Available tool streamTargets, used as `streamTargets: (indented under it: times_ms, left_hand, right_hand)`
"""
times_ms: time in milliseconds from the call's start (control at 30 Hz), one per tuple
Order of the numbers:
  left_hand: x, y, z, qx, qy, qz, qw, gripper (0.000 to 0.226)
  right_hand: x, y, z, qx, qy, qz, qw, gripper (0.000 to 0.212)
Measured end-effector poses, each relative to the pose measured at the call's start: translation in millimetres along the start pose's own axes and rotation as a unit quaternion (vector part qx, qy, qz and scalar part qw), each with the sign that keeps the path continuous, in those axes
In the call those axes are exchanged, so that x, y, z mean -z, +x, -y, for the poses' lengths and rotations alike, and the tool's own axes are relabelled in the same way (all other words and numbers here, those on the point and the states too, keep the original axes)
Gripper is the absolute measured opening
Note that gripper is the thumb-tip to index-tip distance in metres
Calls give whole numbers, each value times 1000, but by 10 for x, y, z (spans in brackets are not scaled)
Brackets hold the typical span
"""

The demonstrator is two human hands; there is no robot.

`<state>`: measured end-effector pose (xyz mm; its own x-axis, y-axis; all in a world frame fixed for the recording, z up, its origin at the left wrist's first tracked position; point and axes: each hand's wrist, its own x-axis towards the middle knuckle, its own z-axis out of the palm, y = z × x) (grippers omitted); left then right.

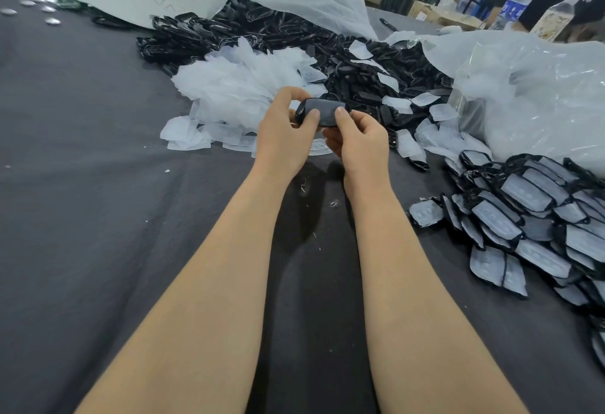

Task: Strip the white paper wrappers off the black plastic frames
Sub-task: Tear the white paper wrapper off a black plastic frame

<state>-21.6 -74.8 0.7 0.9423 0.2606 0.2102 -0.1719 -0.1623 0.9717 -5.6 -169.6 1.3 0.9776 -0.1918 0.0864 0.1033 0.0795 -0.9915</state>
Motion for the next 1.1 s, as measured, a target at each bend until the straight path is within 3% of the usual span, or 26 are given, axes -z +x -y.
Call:
streamTargets:
  times_ms: [567,800,1100]
  left_hand:
    - [-6,45,58,41,-57,12,997,24]
    - [10,43,34,60,-118,5,991,22]
    - [-3,36,41,46,-91,4,995,23]
  right_hand:
    - [22,41,-42,43,-89,-30,995,10]
    - [-19,19,-35,31,-88,-5,996,18]
    - [1,11,-28,26,-60,7,998,6]
